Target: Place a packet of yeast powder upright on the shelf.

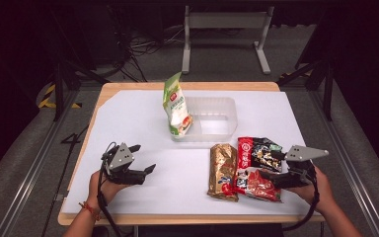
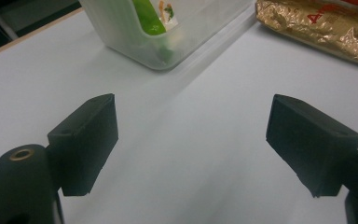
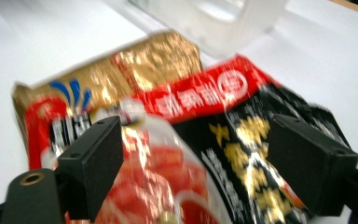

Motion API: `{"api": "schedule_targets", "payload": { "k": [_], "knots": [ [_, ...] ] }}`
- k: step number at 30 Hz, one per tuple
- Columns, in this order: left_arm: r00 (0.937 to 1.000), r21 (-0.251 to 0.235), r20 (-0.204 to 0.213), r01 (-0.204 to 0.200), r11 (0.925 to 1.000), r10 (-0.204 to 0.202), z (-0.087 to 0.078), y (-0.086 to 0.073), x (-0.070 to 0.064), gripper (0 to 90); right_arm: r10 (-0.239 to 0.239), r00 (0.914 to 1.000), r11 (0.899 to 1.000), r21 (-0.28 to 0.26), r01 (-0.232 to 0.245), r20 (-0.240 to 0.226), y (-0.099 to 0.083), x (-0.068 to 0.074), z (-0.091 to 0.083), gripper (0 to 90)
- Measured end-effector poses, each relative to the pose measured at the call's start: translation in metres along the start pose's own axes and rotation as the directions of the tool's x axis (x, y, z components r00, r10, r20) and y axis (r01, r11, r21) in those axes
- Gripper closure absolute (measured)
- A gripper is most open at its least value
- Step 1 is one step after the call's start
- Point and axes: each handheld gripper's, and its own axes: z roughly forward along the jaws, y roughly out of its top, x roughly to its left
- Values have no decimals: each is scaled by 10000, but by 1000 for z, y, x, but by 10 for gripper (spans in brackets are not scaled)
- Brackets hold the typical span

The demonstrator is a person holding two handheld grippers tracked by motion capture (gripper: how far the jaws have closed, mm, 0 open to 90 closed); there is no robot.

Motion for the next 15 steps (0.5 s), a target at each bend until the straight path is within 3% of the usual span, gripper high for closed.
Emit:
{"api": "schedule_targets", "payload": {
  "k": [3,8,9,15],
  "knots": [
    [9998,7,-7,195,9998,-195,-2,-4,0,177,-297,9994,9996,32,298,-178,13,0,11,225],
    [9995,92,16,309,9995,-309,-3,-7,0,178,-295,9985,9989,343,312,-472,28,0,31,251],
    [9994,171,6,353,9992,-353,-3,-9,-1,178,-276,9981,9975,640,311,-546,34,-1,43,264],
    [9995,417,-2,315,9986,-315,-2,-13,-4,175,-122,9958,9949,988,212,-912,43,-1,65,306]
  ]
}}
